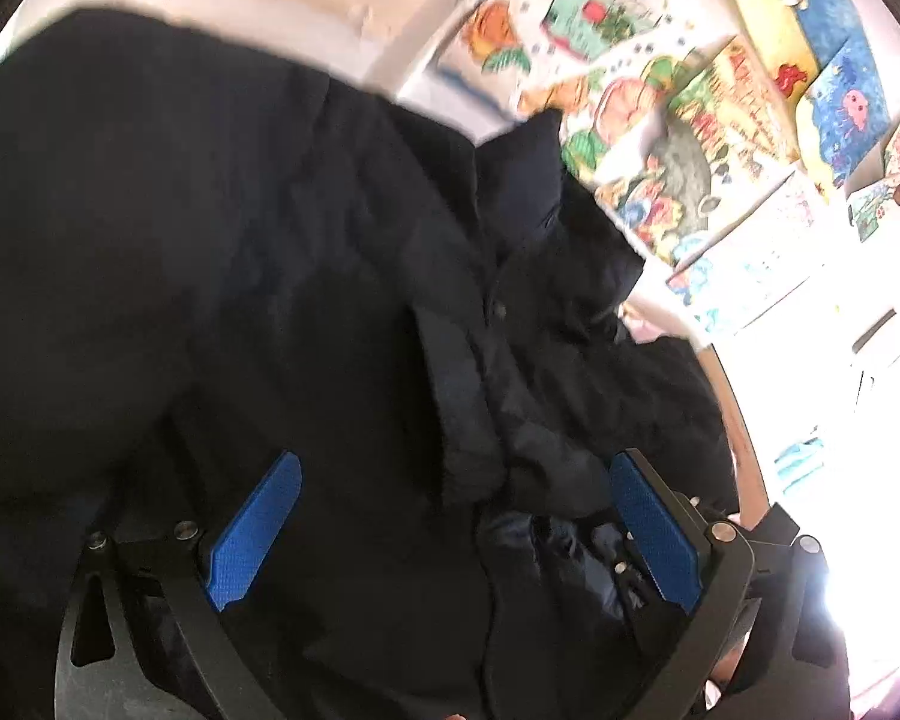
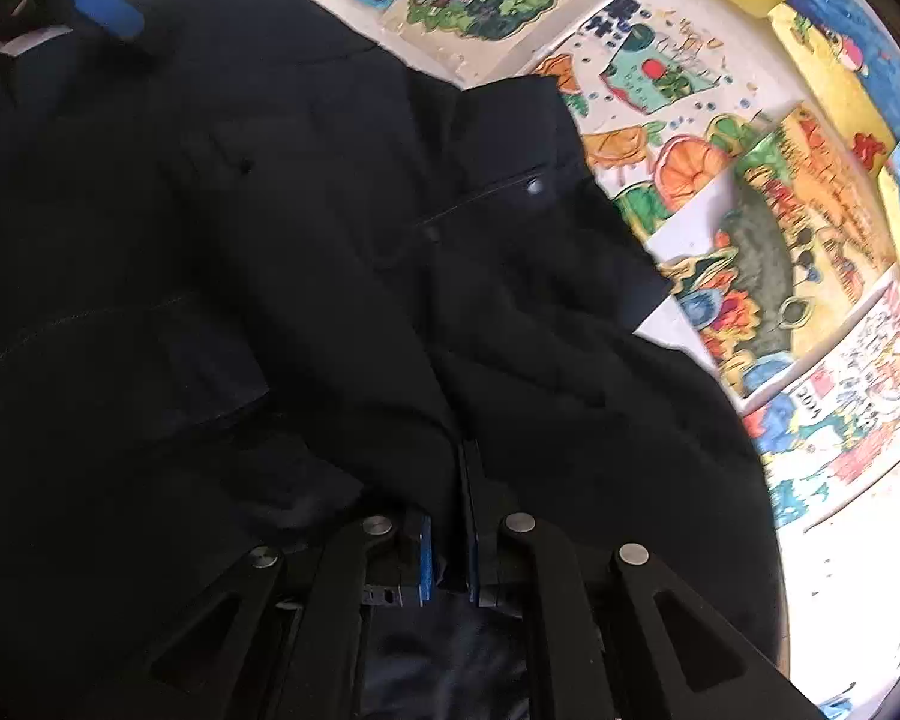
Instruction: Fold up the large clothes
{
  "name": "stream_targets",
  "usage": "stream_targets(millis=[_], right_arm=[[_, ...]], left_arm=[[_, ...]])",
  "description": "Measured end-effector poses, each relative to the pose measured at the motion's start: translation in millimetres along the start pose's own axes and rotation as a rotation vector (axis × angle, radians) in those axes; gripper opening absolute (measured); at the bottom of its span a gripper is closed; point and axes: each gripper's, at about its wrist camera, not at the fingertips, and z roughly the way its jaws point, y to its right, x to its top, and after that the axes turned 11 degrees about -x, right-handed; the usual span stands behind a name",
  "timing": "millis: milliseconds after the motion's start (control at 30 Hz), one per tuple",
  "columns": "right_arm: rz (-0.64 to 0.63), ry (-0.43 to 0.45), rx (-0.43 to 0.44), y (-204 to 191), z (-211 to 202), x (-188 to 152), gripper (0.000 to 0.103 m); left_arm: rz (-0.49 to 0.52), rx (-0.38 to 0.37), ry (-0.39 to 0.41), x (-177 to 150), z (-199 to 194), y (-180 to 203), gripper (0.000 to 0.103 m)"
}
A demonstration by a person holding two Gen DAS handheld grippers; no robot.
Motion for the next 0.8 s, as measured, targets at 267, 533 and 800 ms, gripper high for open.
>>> stream_targets(millis=[267, 533, 800], right_arm=[[0.143, 0.0, 0.077, 26, 6, 7, 0.008], [0.144, 0.007, 0.082, 15, -5, 2, 0.009], [0.079, 0.047, 0.126, 3, -16, -1, 0.036]], left_arm=[[-0.036, -0.072, -0.128, -7, 43, -6, 0.096], [-0.104, -0.103, -0.14, -10, 64, -11, 0.033], [0.175, 0.057, 0.095, 6, 34, 38, 0.004]])
